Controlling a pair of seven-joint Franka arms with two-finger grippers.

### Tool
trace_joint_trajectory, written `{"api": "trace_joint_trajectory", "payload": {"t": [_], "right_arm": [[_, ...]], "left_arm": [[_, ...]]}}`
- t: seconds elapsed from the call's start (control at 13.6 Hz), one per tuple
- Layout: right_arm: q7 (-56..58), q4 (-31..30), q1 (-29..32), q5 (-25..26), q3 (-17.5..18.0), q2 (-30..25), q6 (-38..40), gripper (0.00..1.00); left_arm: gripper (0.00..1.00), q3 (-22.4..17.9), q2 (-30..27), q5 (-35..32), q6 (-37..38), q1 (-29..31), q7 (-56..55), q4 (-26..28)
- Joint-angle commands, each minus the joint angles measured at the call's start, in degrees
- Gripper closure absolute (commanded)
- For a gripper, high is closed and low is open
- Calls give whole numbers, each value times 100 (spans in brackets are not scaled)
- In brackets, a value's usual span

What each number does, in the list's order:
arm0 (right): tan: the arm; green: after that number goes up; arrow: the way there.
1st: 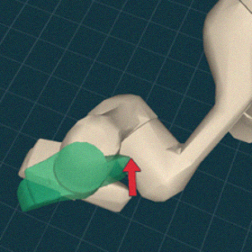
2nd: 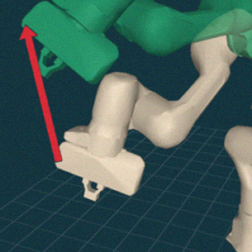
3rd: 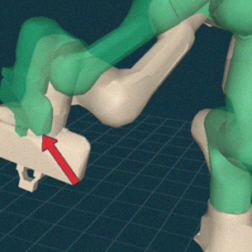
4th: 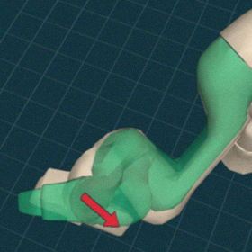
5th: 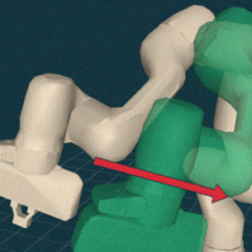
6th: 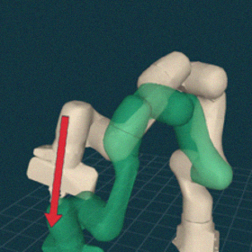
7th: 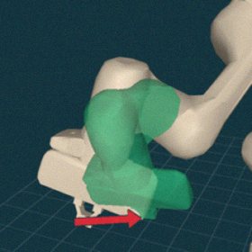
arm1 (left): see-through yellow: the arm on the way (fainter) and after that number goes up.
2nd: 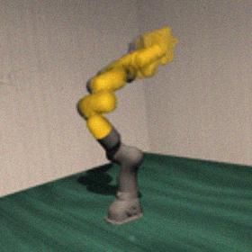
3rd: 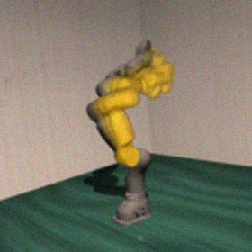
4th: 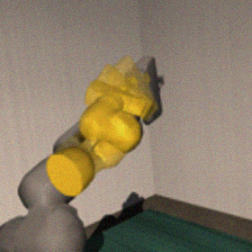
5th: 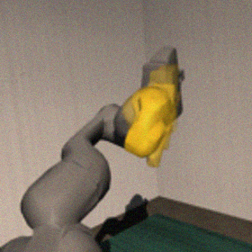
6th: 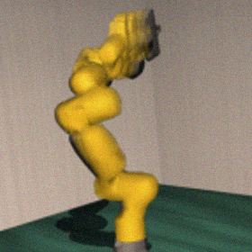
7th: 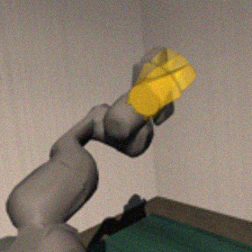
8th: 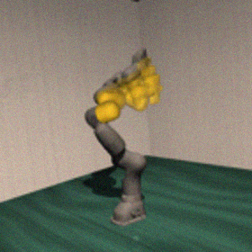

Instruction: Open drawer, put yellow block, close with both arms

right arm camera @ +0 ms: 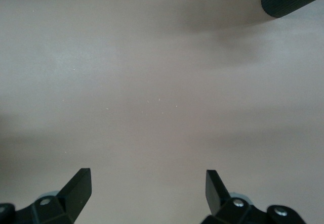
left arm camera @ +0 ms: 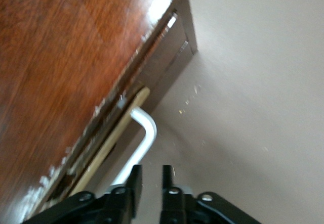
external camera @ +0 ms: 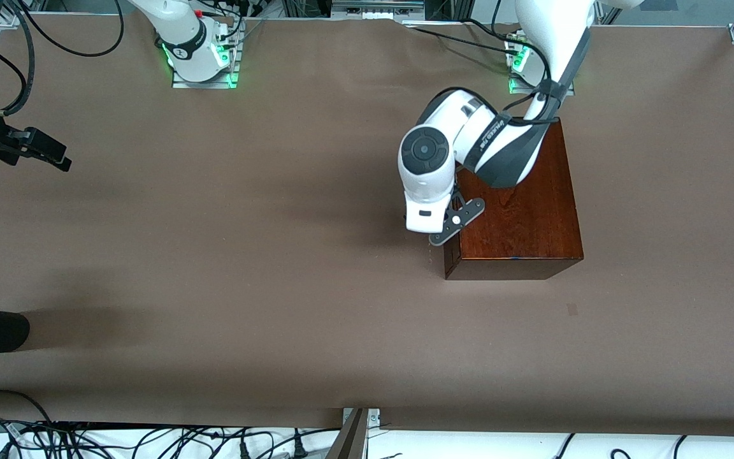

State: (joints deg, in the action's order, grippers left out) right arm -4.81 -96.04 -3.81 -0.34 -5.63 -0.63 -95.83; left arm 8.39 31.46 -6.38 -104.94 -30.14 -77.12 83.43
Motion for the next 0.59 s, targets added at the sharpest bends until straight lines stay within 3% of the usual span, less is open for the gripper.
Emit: {"api": "trace_joint_trajectory", "payload": {"t": [0.0, 0.15, 0.29, 0.51], "right_arm": [[-81, 129, 12, 8, 35, 54, 47, 0], [-72, 129, 12, 8, 35, 54, 47, 0], [-64, 138, 12, 8, 27, 54, 47, 0], [-64, 138, 12, 8, 35, 45, 47, 0]], "left_arm": [[0, 329, -376, -136, 131, 140, 101, 60], [0, 530, -613, -92, 131, 393, 118, 51], [0, 856, -842, -57, 131, 1016, 232, 51], [0, 971, -1290, 249, 525, 1720, 1757, 112]]}}
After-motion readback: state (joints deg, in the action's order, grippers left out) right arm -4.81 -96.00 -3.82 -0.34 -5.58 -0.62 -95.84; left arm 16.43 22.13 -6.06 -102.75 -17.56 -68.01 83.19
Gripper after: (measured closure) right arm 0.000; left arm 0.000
